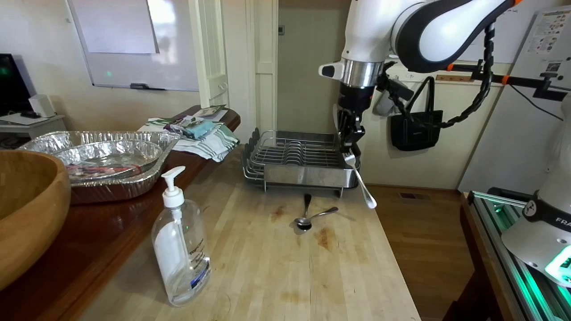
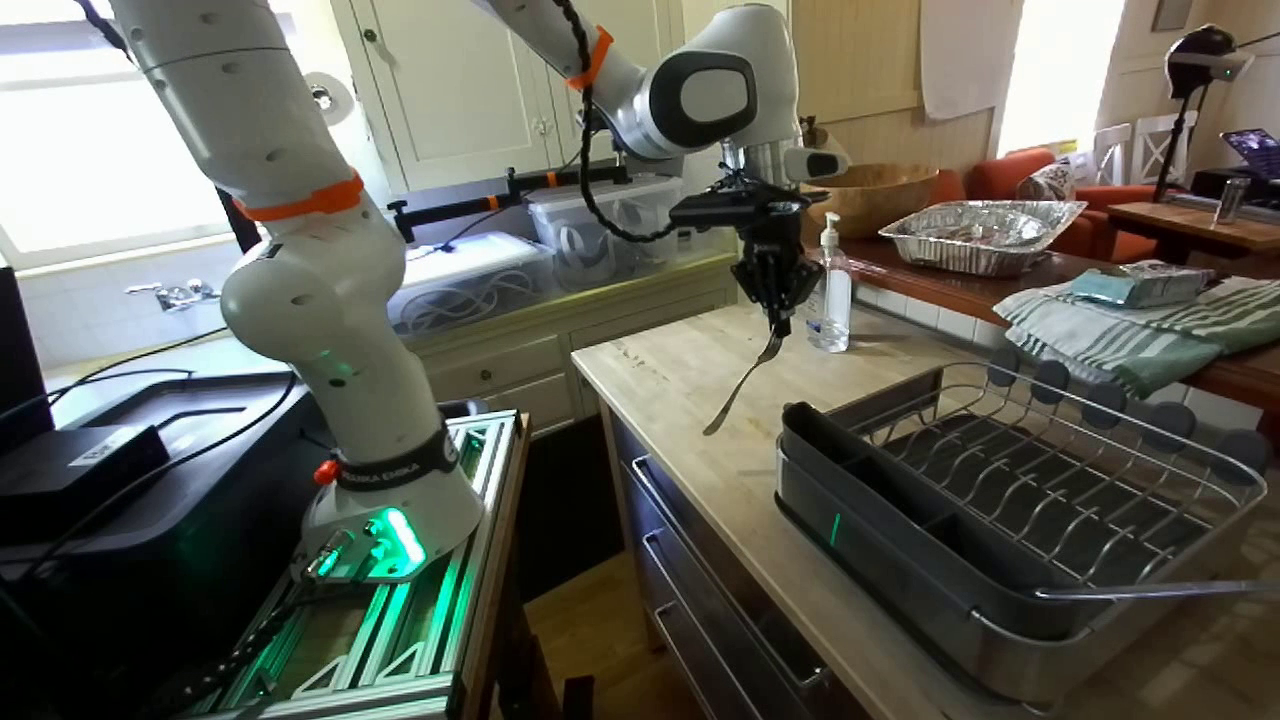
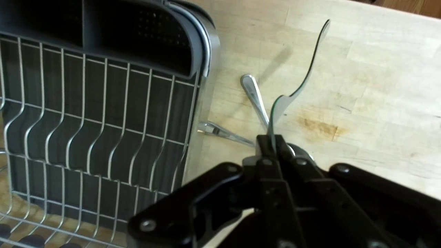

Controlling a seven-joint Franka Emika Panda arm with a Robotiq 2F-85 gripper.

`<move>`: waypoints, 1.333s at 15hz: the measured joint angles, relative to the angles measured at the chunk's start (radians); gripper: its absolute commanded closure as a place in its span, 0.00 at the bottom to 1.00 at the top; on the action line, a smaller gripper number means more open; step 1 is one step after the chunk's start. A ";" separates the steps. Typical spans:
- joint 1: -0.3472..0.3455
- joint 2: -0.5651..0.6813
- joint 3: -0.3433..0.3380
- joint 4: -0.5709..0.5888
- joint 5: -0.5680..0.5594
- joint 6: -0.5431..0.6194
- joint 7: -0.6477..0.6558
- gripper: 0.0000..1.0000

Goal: Place the spoon in its rightful place

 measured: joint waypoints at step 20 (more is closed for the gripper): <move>0.065 0.369 0.027 0.267 -0.145 -0.090 0.112 0.99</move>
